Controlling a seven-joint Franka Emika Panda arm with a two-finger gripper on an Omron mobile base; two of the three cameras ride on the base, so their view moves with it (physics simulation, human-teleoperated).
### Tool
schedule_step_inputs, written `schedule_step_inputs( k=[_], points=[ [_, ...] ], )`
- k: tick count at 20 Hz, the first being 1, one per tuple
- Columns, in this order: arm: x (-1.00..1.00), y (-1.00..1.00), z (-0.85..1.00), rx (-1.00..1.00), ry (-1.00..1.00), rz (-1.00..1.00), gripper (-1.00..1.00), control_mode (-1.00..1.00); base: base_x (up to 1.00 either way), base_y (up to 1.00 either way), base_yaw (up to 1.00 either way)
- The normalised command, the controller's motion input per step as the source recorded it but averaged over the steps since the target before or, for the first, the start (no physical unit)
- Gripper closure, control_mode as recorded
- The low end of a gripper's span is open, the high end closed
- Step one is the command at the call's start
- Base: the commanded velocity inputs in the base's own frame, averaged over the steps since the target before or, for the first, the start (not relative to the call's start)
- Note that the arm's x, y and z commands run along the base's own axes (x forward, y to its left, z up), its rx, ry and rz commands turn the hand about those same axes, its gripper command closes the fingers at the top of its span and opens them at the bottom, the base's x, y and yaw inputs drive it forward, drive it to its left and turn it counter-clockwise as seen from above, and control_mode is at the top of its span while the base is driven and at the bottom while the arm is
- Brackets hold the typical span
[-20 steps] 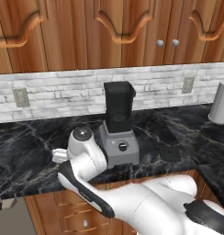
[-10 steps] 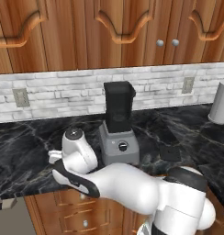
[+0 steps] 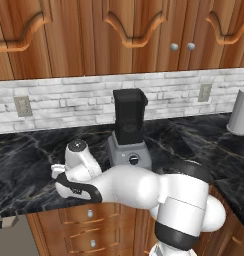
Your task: Open the blender lid, put the tangerine in the blender, close the lid, and start the blender.
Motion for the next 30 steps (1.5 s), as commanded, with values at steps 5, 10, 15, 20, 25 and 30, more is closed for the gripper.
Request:
schedule_step_inputs(
  k=[5, 10, 15, 20, 25, 30],
  points=[
    [0.0, -0.05, -0.2, 0.0, 0.0, 0.0, -1.0, -1.0, 0.0, 0.0, 0.0],
    [0.0, 0.0, -0.19, 0.03, 0.0, 0.0, -1.0, -1.0, 0.0, 0.0, 0.0],
    [0.01, 0.0, -0.24, 0.02, 0.0, 0.0, -1.0, -1.0, 0.0, 0.0, 0.0],
    [0.06, 0.0, -0.17, 0.02, 0.0, 0.0, -1.0, -1.0, 0.0, 0.0, 0.0],
    [0.03, 0.0, -0.04, 0.0, 0.0, 0.0, -1.0, -1.0, 0.0, 0.0, 0.0],
    [0.04, 0.0, -0.11, 0.0, 0.0, -0.01, 1.0, -1.0, 0.0, 0.0, 0.0]
  ],
)
